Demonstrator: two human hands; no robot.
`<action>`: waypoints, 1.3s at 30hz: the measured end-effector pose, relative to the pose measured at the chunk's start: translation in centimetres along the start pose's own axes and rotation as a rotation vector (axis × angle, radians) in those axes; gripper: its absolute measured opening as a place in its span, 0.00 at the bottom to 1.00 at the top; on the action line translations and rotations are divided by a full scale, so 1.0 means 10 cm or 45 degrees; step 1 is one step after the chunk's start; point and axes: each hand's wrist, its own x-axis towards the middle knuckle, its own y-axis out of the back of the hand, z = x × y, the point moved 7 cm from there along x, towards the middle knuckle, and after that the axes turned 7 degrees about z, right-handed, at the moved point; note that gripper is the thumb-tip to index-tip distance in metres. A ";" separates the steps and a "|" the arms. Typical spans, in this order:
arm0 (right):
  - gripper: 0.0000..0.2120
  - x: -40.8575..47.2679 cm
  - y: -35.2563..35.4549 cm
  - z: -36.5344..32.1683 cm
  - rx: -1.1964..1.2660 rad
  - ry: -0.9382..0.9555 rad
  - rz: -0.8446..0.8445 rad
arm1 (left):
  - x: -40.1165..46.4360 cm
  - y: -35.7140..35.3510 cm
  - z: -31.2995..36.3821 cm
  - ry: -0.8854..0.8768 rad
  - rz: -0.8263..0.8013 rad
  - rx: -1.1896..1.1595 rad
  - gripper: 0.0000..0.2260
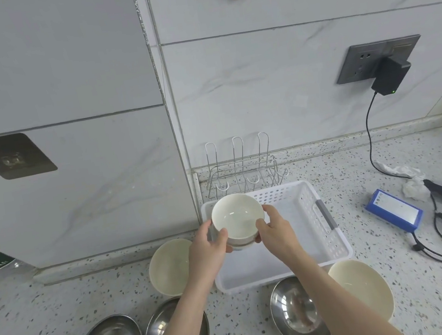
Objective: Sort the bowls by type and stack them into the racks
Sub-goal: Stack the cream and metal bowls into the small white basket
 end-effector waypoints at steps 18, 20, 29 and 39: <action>0.15 0.04 -0.09 0.07 0.005 -0.002 0.034 | 0.06 -0.02 -0.03 0.005 0.032 0.148 0.20; 0.14 0.02 -0.09 0.07 -0.001 0.006 0.028 | 0.06 -0.02 -0.04 0.013 0.040 0.161 0.21; 0.17 -0.04 -0.04 0.02 0.006 -0.032 -0.037 | 0.07 -0.04 -0.01 -0.016 0.000 0.207 0.23; 0.25 -0.26 0.12 -0.10 0.164 -0.260 -0.146 | -0.10 0.09 -0.04 0.046 0.077 -0.068 0.15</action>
